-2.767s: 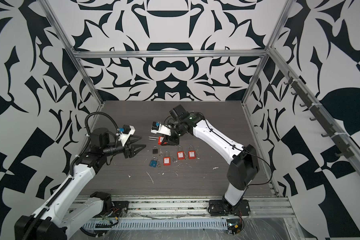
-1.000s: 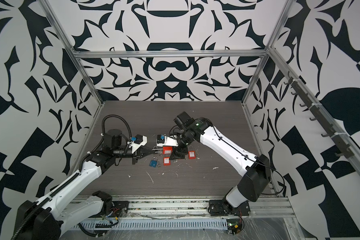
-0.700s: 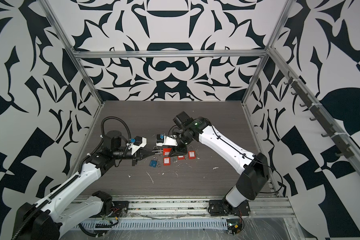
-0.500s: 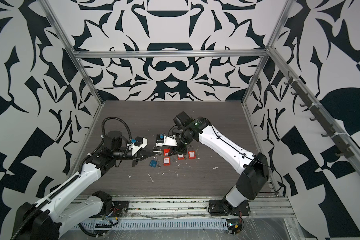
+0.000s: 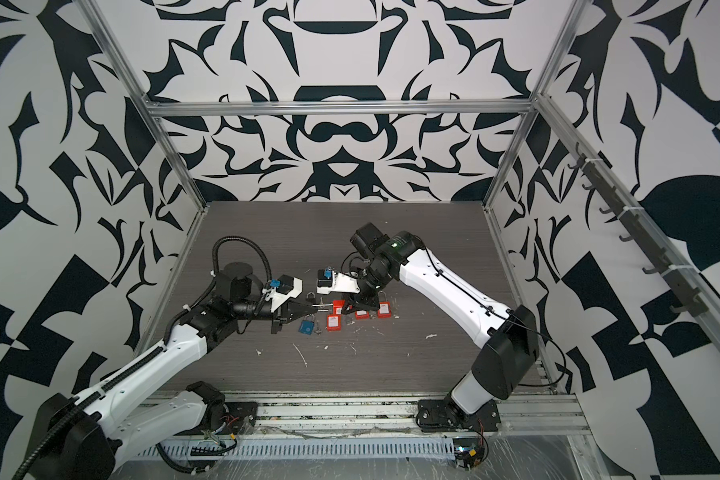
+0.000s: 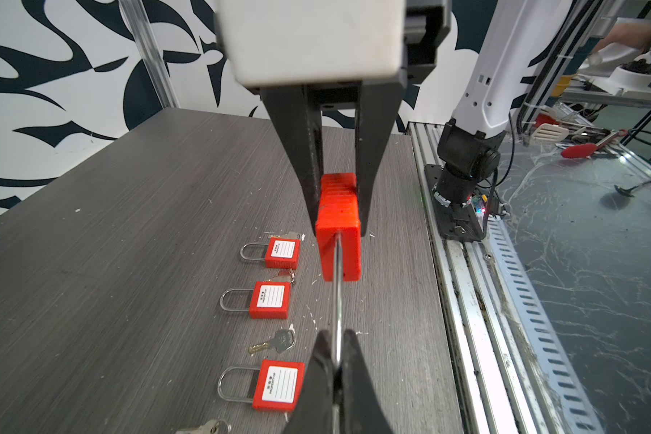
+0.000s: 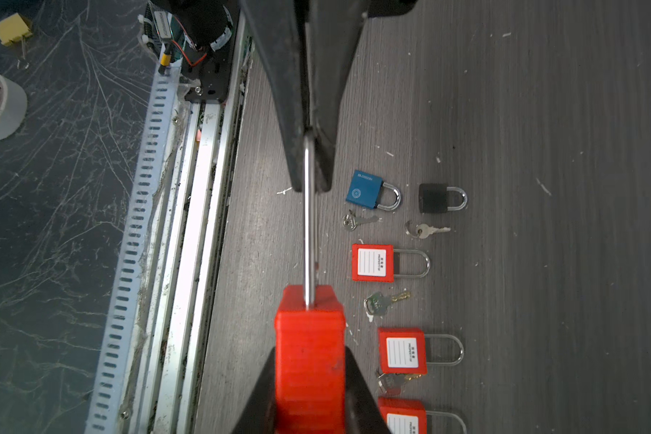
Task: Lock with the key
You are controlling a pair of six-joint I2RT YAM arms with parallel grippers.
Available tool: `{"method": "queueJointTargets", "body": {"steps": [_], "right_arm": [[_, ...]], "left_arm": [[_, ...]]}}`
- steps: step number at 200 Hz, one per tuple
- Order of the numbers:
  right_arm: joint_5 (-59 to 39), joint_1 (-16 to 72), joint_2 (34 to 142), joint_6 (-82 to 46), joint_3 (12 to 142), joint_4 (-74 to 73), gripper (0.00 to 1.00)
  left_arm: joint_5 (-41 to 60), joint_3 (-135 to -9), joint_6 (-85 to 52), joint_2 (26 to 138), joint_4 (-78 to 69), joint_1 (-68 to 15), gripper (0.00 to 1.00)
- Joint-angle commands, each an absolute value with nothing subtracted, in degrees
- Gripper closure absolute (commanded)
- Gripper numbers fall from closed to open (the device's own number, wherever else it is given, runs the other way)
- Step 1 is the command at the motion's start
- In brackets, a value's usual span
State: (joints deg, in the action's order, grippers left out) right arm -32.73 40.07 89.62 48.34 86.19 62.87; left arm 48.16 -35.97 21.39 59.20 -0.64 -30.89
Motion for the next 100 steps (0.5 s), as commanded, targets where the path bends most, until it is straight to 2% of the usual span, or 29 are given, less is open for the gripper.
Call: {"method": "queueJointTargets", "body": {"steps": [1,35,100], "right_arm": [[-43.6,41.7,88.5,48.1,88.1,55.2,0.86],[-45.9,41.6,87.0,48.0,86.4,52.5,0.86],[-46.6,41.0,86.5,47.6,85.0,50.2,0.87]], "left_arm": [[45.6,-35.1,21.8,60.1,-6.8,-34.9,1.00],[41.7,-33.4,22.9,58.9,-9.9,-37.8,1.00],[40.0,-30.7,23.7,55.0,-11.8,-39.1,1.00]]}}
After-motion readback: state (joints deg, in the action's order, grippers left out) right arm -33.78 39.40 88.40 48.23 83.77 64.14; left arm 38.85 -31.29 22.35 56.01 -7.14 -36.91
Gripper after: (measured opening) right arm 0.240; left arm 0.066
